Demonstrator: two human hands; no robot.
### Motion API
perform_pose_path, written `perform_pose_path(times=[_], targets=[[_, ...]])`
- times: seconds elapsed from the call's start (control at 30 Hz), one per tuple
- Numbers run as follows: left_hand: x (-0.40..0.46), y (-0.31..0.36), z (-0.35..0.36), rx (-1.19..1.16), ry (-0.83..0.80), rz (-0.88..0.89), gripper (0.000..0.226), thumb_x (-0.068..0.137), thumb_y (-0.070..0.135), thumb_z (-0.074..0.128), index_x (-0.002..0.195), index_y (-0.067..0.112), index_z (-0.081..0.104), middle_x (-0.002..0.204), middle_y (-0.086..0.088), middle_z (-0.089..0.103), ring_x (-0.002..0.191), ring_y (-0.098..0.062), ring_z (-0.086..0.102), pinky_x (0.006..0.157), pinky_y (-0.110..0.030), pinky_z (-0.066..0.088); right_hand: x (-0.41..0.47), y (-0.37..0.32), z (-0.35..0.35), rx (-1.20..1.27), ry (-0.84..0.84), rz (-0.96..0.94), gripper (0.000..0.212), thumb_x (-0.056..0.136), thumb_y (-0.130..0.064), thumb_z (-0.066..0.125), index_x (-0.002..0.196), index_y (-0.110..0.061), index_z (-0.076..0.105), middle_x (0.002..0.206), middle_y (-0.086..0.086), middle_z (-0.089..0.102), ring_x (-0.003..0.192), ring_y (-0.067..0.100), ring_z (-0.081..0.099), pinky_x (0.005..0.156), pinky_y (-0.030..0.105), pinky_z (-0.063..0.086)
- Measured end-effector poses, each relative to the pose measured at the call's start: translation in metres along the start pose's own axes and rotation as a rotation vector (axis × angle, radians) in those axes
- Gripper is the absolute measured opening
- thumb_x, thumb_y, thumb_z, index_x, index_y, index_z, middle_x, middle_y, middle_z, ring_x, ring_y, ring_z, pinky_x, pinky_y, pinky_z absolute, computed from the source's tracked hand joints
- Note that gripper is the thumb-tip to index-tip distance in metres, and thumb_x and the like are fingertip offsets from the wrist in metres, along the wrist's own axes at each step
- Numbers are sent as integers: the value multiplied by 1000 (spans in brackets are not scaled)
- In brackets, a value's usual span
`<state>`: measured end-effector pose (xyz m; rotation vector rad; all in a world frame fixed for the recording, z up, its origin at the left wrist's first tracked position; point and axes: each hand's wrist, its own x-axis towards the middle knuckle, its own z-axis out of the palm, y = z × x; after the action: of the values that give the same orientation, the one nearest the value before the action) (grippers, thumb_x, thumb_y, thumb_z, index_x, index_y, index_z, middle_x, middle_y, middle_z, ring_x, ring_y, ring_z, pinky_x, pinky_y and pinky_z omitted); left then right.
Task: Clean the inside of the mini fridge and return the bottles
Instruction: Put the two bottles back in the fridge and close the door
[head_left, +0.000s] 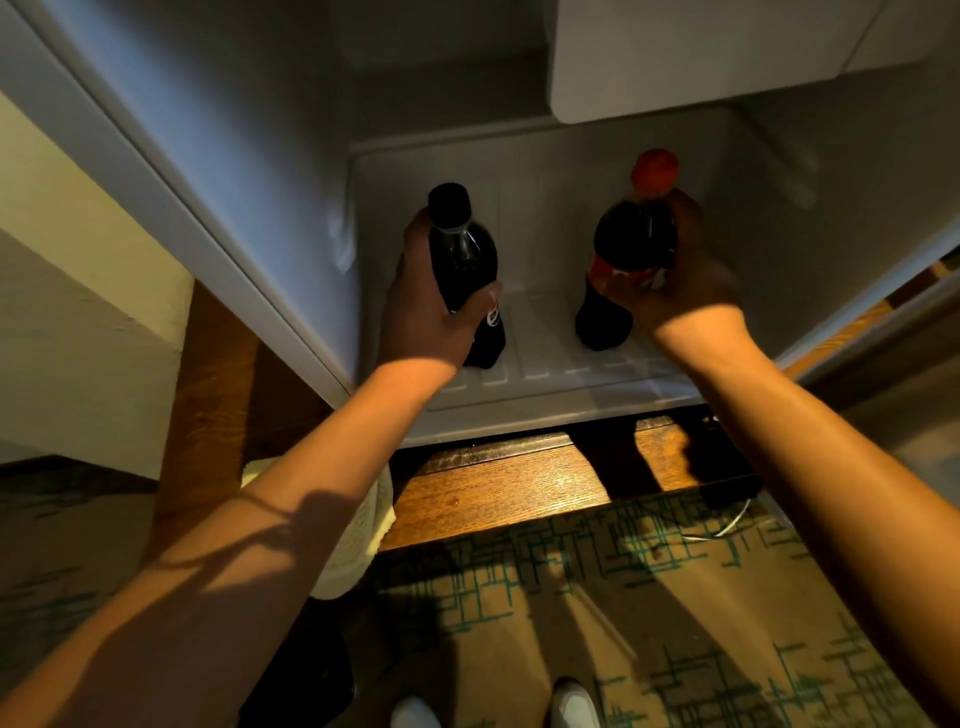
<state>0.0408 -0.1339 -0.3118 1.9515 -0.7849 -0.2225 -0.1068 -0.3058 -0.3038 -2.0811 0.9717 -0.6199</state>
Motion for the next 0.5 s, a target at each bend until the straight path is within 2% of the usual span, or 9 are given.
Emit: perform_pose_path(times=[0.1, 0.27, 0.5], targets=[[-2, -3, 2, 33, -47, 16, 86, 84, 25, 77, 153, 24, 26, 150, -6, 47, 137, -23, 46, 112, -36, 39, -6, 0, -1, -52, 2, -21, 84, 84, -27, 77, 152, -31, 27, 139, 6, 56, 125, 30, 56, 92, 27, 42], [2, 2, -2, 90, -125, 16, 84, 88, 26, 73, 154, 26, 21, 152, -9, 44, 137, -28, 45, 104, -29, 33, -1, 1, 4, -68, 29, -2, 82, 83, -28, 77, 151, -28, 30, 135, 6, 60, 122, 30, 59, 90, 24, 42], [2, 5, -14, 96, -185, 21, 82, 90, 21, 70, 154, 24, 19, 152, -7, 44, 138, -23, 44, 112, -32, 35, -14, 5, 5, 15, 142, -19, 81, 76, -38, 77, 146, -37, 35, 130, -2, 64, 116, 23, 64, 95, 40, 55]])
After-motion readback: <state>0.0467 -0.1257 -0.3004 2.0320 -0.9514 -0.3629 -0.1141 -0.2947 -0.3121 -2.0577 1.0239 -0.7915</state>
